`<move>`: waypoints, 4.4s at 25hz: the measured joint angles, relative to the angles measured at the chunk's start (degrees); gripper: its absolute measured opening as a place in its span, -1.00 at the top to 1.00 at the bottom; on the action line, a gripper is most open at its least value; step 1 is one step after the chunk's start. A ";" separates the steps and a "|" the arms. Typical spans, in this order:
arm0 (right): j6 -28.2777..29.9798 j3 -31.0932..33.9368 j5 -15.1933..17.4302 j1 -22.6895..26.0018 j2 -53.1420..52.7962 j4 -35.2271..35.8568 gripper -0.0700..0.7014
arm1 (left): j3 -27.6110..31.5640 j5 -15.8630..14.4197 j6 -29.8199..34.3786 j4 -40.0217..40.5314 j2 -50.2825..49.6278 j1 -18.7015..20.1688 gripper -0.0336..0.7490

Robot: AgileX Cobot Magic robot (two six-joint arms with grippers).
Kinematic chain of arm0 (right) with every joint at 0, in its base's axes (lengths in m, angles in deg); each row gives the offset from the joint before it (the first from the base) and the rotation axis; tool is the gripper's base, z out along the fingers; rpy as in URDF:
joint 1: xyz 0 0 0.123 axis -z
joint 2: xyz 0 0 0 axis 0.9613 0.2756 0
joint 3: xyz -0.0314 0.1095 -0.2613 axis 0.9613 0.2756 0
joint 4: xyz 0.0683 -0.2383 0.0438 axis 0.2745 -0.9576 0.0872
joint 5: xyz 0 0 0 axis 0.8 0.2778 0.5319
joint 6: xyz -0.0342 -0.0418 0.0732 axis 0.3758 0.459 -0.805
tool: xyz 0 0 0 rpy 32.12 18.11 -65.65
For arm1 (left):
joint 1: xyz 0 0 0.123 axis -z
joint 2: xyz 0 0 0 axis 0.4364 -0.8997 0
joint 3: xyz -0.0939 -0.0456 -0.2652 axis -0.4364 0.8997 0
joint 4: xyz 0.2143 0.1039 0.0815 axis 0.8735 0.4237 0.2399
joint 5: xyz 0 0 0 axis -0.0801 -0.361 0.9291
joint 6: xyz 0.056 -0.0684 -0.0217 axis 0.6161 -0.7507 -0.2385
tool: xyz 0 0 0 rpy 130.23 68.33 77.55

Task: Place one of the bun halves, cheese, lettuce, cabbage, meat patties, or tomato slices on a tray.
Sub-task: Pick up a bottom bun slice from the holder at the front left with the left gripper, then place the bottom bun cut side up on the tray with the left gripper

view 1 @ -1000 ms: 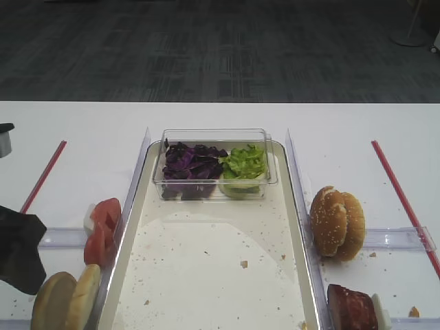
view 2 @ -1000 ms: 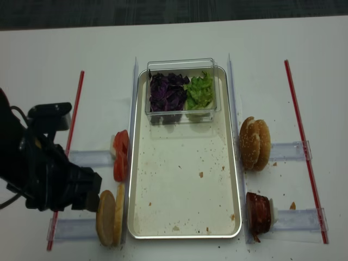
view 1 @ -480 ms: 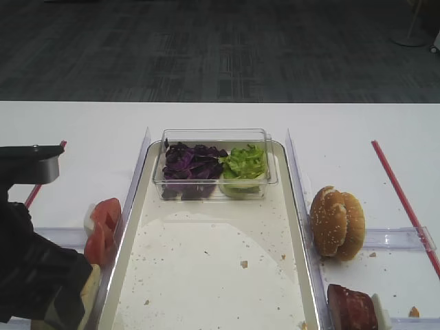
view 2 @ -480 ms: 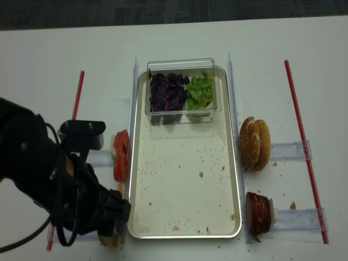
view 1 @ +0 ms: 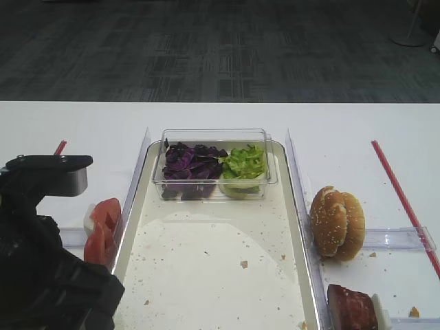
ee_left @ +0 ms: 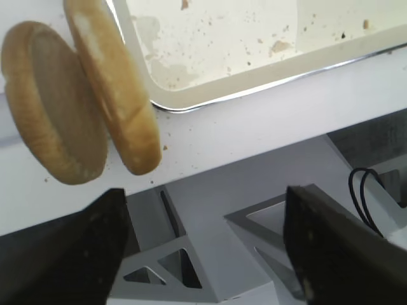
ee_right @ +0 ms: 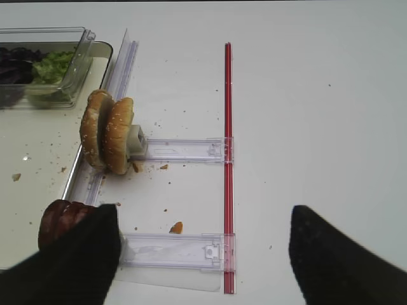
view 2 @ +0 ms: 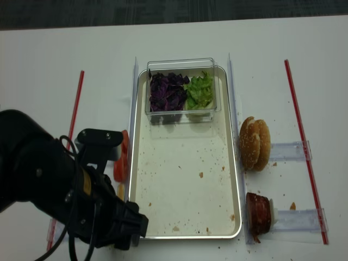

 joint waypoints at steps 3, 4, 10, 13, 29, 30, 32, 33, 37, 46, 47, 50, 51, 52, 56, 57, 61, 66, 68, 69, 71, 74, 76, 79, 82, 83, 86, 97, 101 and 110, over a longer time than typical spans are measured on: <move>0.00 0.00 0.00 0.00 0.00 0.00 -0.66 | 0.00 0.76 -0.72 0.27 -0.81 0.00 -0.25; 0.00 0.00 0.00 0.00 0.00 0.00 -0.66 | 0.00 1.16 -0.75 0.27 -1.71 0.00 -0.24; 0.00 0.00 0.00 0.00 0.00 0.00 -0.66 | -2.63 1.70 -0.85 3.10 -8.64 0.00 -0.21; 0.00 0.00 0.00 0.00 0.00 0.00 -0.66 | -4.56 1.89 -0.85 4.94 -11.18 0.00 -0.21; 0.10 0.00 0.00 0.00 0.00 0.02 -0.66 | -5.74 2.54 -3.65 11.20 -17.09 0.00 -0.14; 0.10 0.00 0.00 0.00 0.00 0.02 -0.66 | -5.74 2.54 -3.71 11.54 -17.09 0.00 -0.11; 0.10 0.00 0.00 0.00 0.00 0.02 -0.66 | -5.74 2.58 -3.86 11.96 -17.09 0.00 -0.04; 0.10 0.00 0.00 0.00 0.00 0.02 -0.66 | -5.74 2.68 -3.86 12.08 -17.09 0.00 -0.02; 0.10 0.00 0.00 0.00 0.00 0.12 -0.66 | -5.74 2.72 -3.86 12.07 -17.09 0.00 0.01; 0.10 0.00 0.00 0.00 0.00 0.12 -0.66 | -5.74 2.81 -3.99 12.07 -17.09 0.00 0.13; 0.10 0.00 0.00 0.00 0.00 0.12 -0.66 | -5.74 2.81 -3.99 12.07 -17.09 0.00 0.16; 0.10 0.00 0.00 0.00 0.00 0.12 -0.66 | -5.74 2.81 -3.99 12.07 -17.09 0.00 0.20; 0.10 0.00 0.00 0.00 0.00 0.12 -0.66 | -5.74 2.81 -3.99 12.07 -17.26 0.00 0.21; 0.10 0.00 0.00 0.00 0.00 0.12 -0.66 | -5.76 2.81 -3.99 12.07 -17.54 0.00 0.22; 0.10 0.00 0.00 0.00 0.00 0.12 -0.66 | -5.76 2.71 -4.03 12.15 -19.53 0.00 0.30; 0.10 0.00 0.00 0.00 0.00 0.12 -0.66 | -5.76 2.60 -4.03 12.15 -19.78 0.00 0.33; 0.34 0.00 0.00 0.00 0.00 0.12 -0.66 | -5.76 2.48 -4.03 12.60 -20.00 0.00 0.40; 0.34 0.00 0.00 0.00 0.00 0.12 -0.66 | -5.76 2.25 -4.03 13.58 -20.00 0.00 0.47; 0.34 0.00 0.00 0.00 0.00 0.12 -0.66 | -5.76 2.23 -4.03 13.78 -20.00 0.00 0.53; 0.34 0.00 0.00 0.00 0.00 0.12 -0.66 | -5.76 2.23 -4.03 13.89 -20.00 0.00 0.56; 0.34 0.00 0.00 0.00 0.00 0.12 -0.66 | -5.76 2.13 -4.03 13.97 -20.00 0.00 0.61; 0.34 0.00 0.00 0.00 0.00 0.12 -0.66 | -5.76 2.13 -4.03 14.01 -20.00 0.00 0.64; 0.34 0.00 0.00 0.00 0.00 0.12 -0.66 | -5.86 2.13 -3.82 14.11 -20.00 0.00 0.65; 0.34 0.00 0.00 0.00 0.00 0.12 -0.66 | -6.79 0.92 -3.56 14.15 -20.00 0.00 0.65; 0.34 0.00 0.00 0.00 0.00 0.12 -0.66 | -9.29 -1.31 -2.71 14.36 -20.00 0.00 0.65; 0.34 0.00 0.00 0.00 0.00 0.12 -0.66 | -10.09 -1.90 -2.44 14.36 -20.00 0.00 0.65; 0.34 0.00 0.00 0.00 0.00 0.12 -0.66 | -12.83 -4.67 -1.70 14.43 -20.00 0.00 0.66; 0.34 0.00 0.00 0.00 0.00 0.12 -0.66 | -23.11 -9.22 1.90 14.43 -20.00 0.00 0.66; 0.34 0.00 0.00 0.00 0.00 0.12 -0.66 | -23.89 -9.43 3.56 14.43 -20.00 0.00 0.66; 0.34 0.00 0.00 0.00 0.00 0.15 -0.66 | -23.89 -4.19 14.03 8.33 -20.25 -0.12 0.66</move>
